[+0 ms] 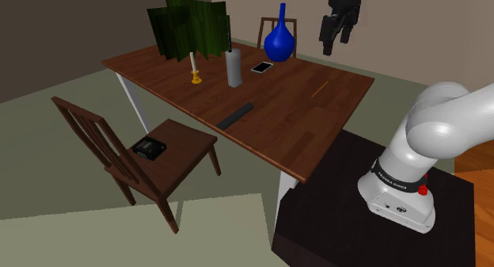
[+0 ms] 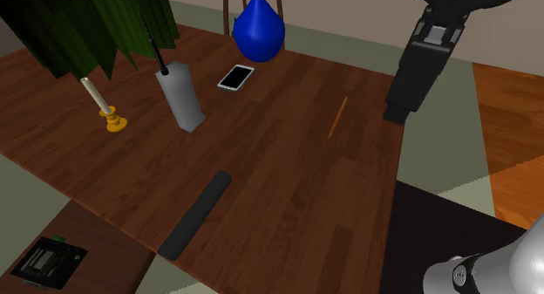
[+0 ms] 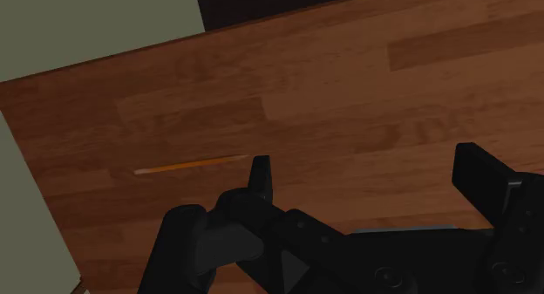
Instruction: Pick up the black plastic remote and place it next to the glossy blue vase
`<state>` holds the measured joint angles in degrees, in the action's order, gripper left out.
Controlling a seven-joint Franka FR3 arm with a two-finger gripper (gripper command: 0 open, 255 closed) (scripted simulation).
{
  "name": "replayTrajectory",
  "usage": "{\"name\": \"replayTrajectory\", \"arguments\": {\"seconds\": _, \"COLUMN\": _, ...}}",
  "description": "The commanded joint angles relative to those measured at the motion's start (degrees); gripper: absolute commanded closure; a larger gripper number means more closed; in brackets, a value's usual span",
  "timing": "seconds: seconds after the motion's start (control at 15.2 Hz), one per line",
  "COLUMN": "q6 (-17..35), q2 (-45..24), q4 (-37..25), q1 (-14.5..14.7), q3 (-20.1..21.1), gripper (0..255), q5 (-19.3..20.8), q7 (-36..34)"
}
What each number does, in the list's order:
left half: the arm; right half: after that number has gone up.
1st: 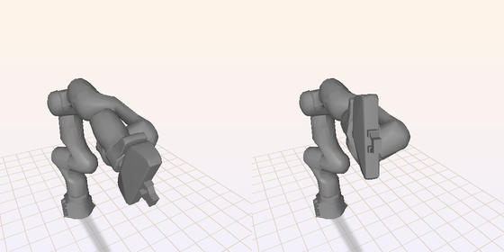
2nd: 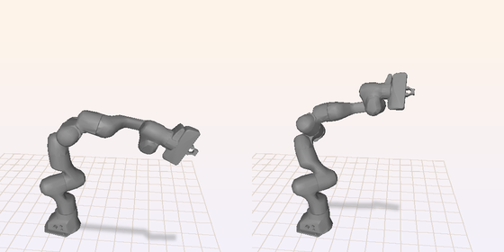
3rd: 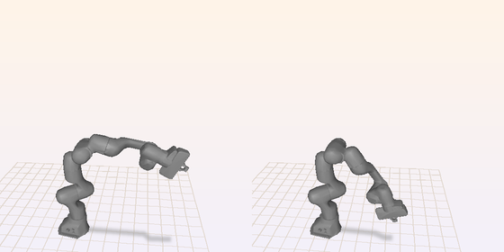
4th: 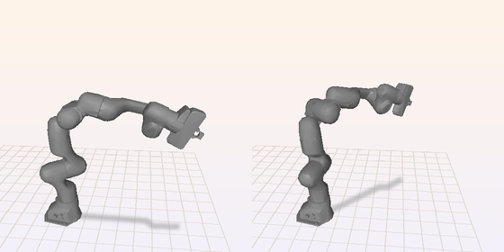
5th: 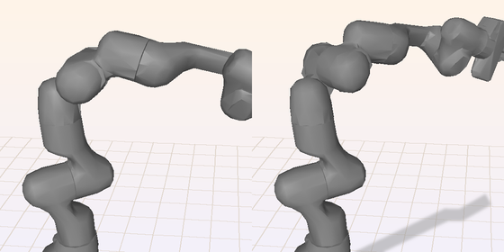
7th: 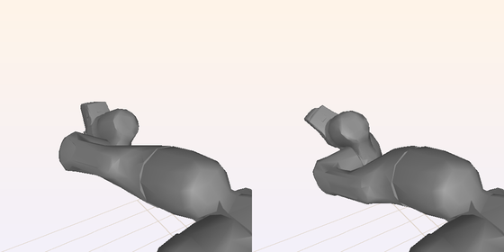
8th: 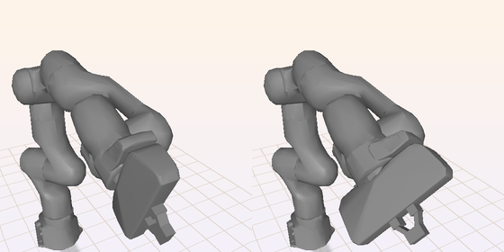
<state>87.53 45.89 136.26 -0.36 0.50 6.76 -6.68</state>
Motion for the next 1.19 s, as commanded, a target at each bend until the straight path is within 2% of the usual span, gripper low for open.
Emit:
{"name": "replayTrajectory", "arguments": {"seconds": 0.0, "q6": 0.0, "q2": 0.0, "q4": 0.0, "q1": 0.0, "q3": 0.0, "gripper": 0, "q5": 0.0, "q7": 0.0}}
{"name": "replayTrajectory", "arguments": {"seconds": 0.33, "q6": 6.7, "q2": -1.8, "q4": 4.4, "q1": -1.8, "q3": 8.0, "gripper": 0, "q5": -5.0, "q7": -17.1}}
{"name": "replayTrajectory", "arguments": {"seconds": 0.66, "q6": 14.2, "q2": -7.6, "q4": 5.4, "q1": -4.2, "q3": 16.3, "gripper": 0, "q5": -8.8, "q7": -34.2}}
{"name": "replayTrajectory", "arguments": {"seconds": 0.92, "q6": 20.2, "q2": -14.8, "q4": 3.9, "q1": -7.1, "q3": 22.8, "gripper": 0, "q5": -9.8, "q7": -48.0}}
{"name": "replayTrajectory", "arguments": {"seconds": 1.12, "q6": 24.4, "q2": -21.3, "q4": 1.4, "q1": -10.0, "q3": 27.6, "gripper": 0, "q5": -8.8, "q7": -58.7}}
